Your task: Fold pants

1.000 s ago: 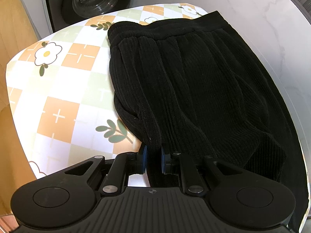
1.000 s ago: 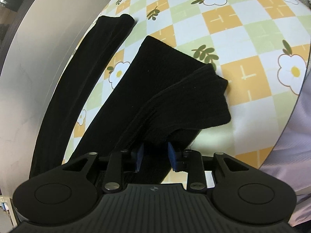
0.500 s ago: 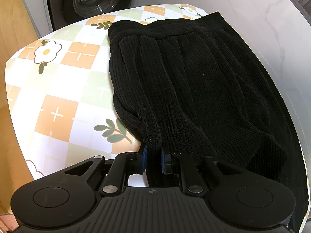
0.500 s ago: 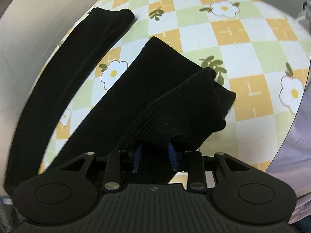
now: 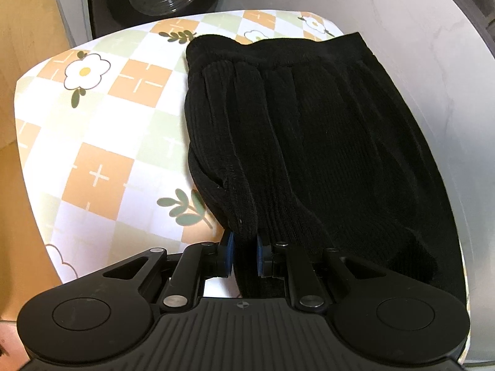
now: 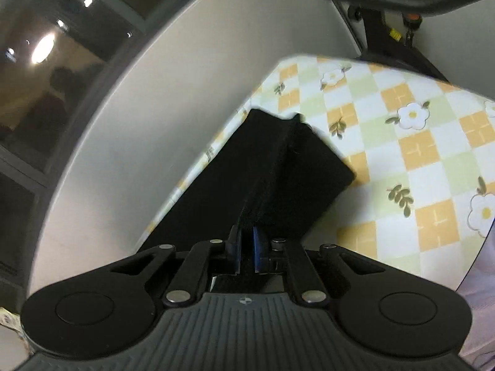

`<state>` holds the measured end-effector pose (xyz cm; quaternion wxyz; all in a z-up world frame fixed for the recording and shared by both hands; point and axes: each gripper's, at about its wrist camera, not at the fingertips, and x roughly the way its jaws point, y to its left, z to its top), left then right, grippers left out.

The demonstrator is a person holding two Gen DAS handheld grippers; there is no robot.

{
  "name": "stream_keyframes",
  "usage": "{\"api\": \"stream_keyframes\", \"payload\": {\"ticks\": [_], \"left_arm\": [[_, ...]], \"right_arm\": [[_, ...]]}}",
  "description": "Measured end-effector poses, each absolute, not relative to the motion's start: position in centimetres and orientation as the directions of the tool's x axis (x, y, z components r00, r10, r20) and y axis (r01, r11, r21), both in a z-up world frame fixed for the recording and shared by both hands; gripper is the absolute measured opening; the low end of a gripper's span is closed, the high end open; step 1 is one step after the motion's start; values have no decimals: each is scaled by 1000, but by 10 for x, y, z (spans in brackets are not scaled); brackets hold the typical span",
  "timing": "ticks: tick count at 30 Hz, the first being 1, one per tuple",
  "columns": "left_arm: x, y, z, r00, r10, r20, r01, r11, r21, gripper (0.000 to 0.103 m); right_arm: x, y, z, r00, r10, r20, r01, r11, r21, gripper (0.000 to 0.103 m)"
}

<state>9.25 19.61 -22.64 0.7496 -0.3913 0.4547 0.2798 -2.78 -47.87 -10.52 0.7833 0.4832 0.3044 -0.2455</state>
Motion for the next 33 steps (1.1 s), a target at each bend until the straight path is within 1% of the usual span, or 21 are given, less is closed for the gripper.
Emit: {"api": "stream_keyframes", "payload": {"ticks": [3, 5, 12, 17, 23, 29, 33], "left_arm": [[91, 195, -224, 425, 61, -903, -773, 544, -326, 15], [91, 195, -225, 406, 63, -912, -778, 547, -308, 15], [92, 193, -228, 368, 83, -926, -777, 574, -258, 15], [93, 191, -225, 366, 64, -929, -760, 597, -258, 18], [80, 181, -225, 351, -40, -935, -744, 594, -305, 36], [64, 156, -225, 371, -176, -912, -705, 586, -400, 38], [63, 130, -232, 362, -309, -880, -680, 558, -475, 37]], "right_arm": [[-48, -488, -143, 582, -59, -811, 780, 321, 536, 8], [-66, -488, -166, 542, -30, -840, 815, 260, 517, 8], [-106, -481, -204, 510, -1, -860, 850, 151, 504, 8], [-110, -478, -202, 531, -13, -847, 838, 152, 523, 8], [-104, -479, -187, 567, -14, -823, 810, 188, 555, 8], [-89, -479, -166, 599, -15, -801, 779, 246, 577, 8], [-84, -479, -151, 623, -11, -782, 751, 287, 594, 8]]}}
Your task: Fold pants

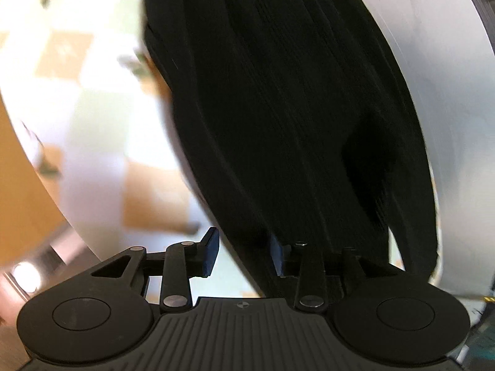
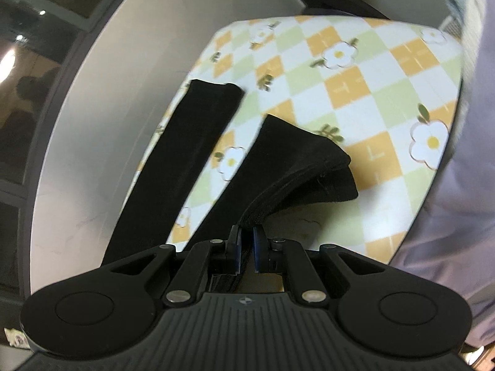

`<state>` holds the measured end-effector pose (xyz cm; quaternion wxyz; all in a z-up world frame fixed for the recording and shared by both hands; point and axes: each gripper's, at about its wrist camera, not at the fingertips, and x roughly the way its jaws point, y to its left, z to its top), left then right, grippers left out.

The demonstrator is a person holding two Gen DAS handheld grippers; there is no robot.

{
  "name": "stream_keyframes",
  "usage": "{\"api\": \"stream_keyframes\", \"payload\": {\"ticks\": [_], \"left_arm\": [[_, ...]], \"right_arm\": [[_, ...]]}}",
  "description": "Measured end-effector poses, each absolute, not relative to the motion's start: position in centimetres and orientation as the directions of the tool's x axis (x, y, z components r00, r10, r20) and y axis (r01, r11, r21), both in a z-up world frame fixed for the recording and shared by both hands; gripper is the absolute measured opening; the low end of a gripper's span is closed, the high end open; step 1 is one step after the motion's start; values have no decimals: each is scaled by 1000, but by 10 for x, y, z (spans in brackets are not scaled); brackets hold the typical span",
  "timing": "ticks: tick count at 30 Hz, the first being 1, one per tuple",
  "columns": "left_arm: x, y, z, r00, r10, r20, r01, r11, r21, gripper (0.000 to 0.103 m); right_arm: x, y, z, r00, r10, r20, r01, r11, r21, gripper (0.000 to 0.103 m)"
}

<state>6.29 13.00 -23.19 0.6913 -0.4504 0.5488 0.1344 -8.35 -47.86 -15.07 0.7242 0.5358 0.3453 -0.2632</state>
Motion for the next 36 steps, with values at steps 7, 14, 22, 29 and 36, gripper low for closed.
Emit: {"api": "stream_keyframes", "payload": {"ticks": [7, 14, 22, 29, 36], "left_arm": [[66, 106, -242, 341, -316, -885, -692, 553, -464, 36], [69, 102, -228, 384, -320, -866, -676, 541, -499, 36], [67, 99, -230, 357, -316, -879, -707, 523, -475, 36], [85, 102, -237, 356, -288, -889, -719, 524, -458, 33], [91, 99, -245, 341, -254, -905, -729, 537, -425, 31]], "right_arm": [[-81, -483, -142, 654, 7, -757, 720, 301, 625, 8], [-82, -486, -145, 660, 23, -751, 713, 295, 636, 8], [-83, -488, -149, 660, 32, -750, 714, 281, 641, 8], [-82, -487, -149, 661, 32, -750, 714, 280, 642, 8], [-81, -487, -146, 664, 30, -747, 711, 285, 643, 8]]}}
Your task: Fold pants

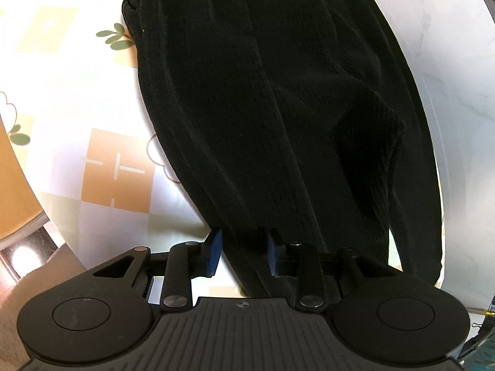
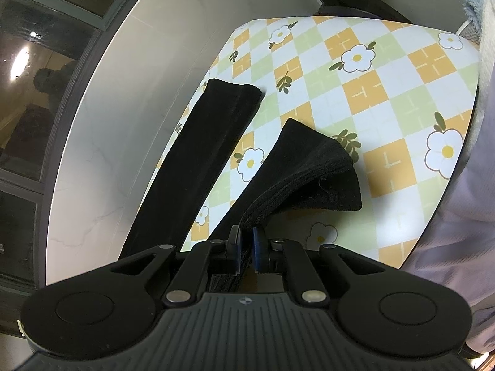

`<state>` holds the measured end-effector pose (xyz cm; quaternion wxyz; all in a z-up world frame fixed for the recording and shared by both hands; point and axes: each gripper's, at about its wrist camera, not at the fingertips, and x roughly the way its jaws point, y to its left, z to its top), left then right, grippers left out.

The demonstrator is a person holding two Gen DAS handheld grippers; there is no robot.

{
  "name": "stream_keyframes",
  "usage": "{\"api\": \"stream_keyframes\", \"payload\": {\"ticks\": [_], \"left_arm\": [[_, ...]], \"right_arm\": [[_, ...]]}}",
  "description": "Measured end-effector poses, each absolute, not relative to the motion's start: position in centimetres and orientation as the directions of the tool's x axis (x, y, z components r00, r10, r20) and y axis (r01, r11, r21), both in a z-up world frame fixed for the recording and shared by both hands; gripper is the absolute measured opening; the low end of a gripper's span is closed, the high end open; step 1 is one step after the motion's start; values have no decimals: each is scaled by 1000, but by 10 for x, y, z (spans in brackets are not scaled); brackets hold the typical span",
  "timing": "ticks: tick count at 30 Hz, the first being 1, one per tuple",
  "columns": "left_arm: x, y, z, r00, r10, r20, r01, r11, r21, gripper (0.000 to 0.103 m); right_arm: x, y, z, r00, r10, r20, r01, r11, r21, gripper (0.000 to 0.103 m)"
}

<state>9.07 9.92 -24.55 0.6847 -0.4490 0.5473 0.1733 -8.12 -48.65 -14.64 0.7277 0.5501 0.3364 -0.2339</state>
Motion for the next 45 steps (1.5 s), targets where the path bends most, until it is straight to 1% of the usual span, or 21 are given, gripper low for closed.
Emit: {"api": "stream_keyframes", "payload": {"ticks": [3, 4, 5, 8, 10, 11, 12, 14, 15, 16, 19, 21, 24, 32, 38, 45], "left_arm": [[94, 98, -246, 347, -243, -906, -726, 542, -424, 29], [95, 98, -247, 354, -241, -904, -723, 542, -428, 22], [96, 98, -246, 362, -238, -901, -719, 544, -432, 11], [94, 104, -232, 427, -244, -871, -676, 553, -486, 8], [89, 106, -208, 505, -230, -832, -611, 586, -532, 8], [85, 107, -188, 561, -220, -799, -559, 612, -560, 8], [82, 107, -171, 605, -209, -768, -514, 634, -578, 8], [74, 106, -137, 700, -183, -690, -418, 678, -604, 8], [72, 106, -124, 740, -170, -651, -371, 704, -605, 8], [72, 106, -118, 760, -162, -630, -340, 726, -598, 8], [71, 107, -116, 753, -155, -639, -359, 718, -597, 8], [66, 105, -106, 777, -157, -610, -317, 739, -594, 8], [63, 117, -99, 801, -184, -570, -269, 740, -617, 8], [39, 143, -98, 812, -209, -544, -251, 717, -651, 8], [12, 162, -85, 838, -211, -503, -228, 702, -675, 8], [-12, 184, -86, 831, -205, -517, -264, 672, -691, 8]], "right_arm": [[-82, -486, -145, 665, 28, -746, 710, 287, 643, 8], [-82, -487, -145, 666, 28, -746, 709, 288, 644, 8], [-83, -487, -145, 666, 29, -746, 709, 287, 644, 8], [-86, -490, -147, 666, 30, -745, 711, 277, 646, 8], [-89, -489, -146, 678, 27, -735, 705, 259, 660, 8], [-90, -488, -145, 696, 25, -717, 691, 247, 679, 8], [-92, -487, -140, 718, 18, -696, 672, 242, 700, 8], [-93, -483, -123, 782, -6, -624, 601, 273, 751, 8], [-92, -481, -117, 799, -13, -602, 577, 299, 760, 8], [-89, -479, -111, 808, -16, -589, 561, 325, 761, 8], [-82, -473, -102, 806, -24, -592, 561, 352, 749, 8], [-84, -466, -88, 837, -42, -546, 517, 388, 763, 8], [-88, -459, -72, 857, -64, -511, 488, 418, 766, 8], [-101, -423, -20, 904, -75, -421, 396, 517, 759, 8], [-117, -377, 27, 924, -80, -375, 342, 614, 711, 8], [-138, -332, 52, 934, -74, -350, 312, 647, 696, 8]]}}
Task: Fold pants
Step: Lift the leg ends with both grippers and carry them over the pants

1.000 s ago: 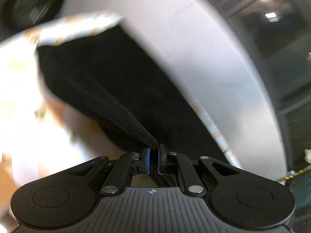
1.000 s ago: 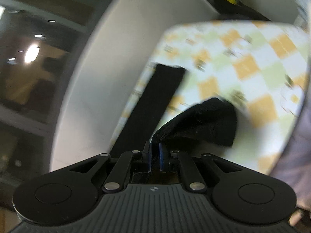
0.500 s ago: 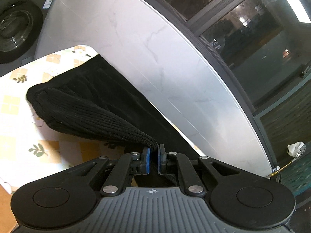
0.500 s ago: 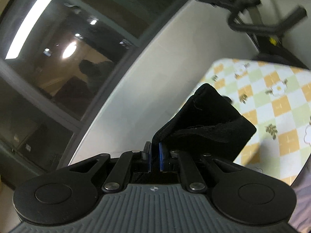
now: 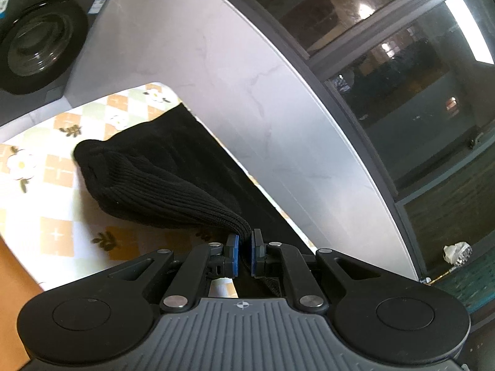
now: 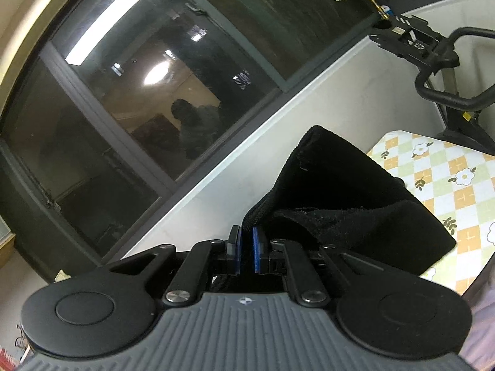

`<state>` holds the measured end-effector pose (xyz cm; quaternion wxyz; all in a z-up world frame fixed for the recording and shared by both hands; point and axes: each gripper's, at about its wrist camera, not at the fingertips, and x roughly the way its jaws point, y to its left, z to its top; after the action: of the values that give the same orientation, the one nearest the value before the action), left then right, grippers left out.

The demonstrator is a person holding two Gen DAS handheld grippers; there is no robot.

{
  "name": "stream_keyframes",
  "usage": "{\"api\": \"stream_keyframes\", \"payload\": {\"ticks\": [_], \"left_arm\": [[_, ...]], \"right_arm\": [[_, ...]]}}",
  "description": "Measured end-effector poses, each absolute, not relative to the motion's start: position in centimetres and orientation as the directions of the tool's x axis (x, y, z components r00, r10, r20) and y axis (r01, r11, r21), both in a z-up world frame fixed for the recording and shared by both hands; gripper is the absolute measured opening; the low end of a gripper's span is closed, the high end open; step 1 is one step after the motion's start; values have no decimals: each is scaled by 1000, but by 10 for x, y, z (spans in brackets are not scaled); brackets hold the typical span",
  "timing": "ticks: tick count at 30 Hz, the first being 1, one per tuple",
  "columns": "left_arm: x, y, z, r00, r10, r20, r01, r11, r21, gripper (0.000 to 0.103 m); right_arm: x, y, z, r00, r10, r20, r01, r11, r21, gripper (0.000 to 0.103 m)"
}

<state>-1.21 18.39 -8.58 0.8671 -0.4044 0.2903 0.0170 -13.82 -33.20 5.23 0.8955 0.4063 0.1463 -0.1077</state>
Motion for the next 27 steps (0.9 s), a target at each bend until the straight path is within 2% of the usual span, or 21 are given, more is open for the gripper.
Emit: {"api": "stream_keyframes", "payload": {"ticks": [4, 10, 18, 23, 27], "left_arm": [[-7, 185, -87, 825, -201, -529, -275, 674, -685, 8], [24, 174, -97, 798, -216, -563, -299, 670, -680, 8], [98, 148, -82, 833, -193, -519, -271, 675, -686, 8], [164, 121, -74, 846, -133, -517, -288, 701, -652, 8], [214, 94, -75, 837, -71, -543, -327, 731, -599, 8]], "right_arm": [[-142, -317, 54, 940, -79, -332, 297, 669, 682, 8], [-137, -326, 28, 917, -116, -381, 367, 619, 694, 8], [-106, -362, -3, 919, -145, -367, 381, 572, 727, 8], [-55, -398, -28, 929, -128, -347, 357, 562, 746, 8], [0, -433, -55, 924, -109, -366, 361, 564, 743, 8]]}}
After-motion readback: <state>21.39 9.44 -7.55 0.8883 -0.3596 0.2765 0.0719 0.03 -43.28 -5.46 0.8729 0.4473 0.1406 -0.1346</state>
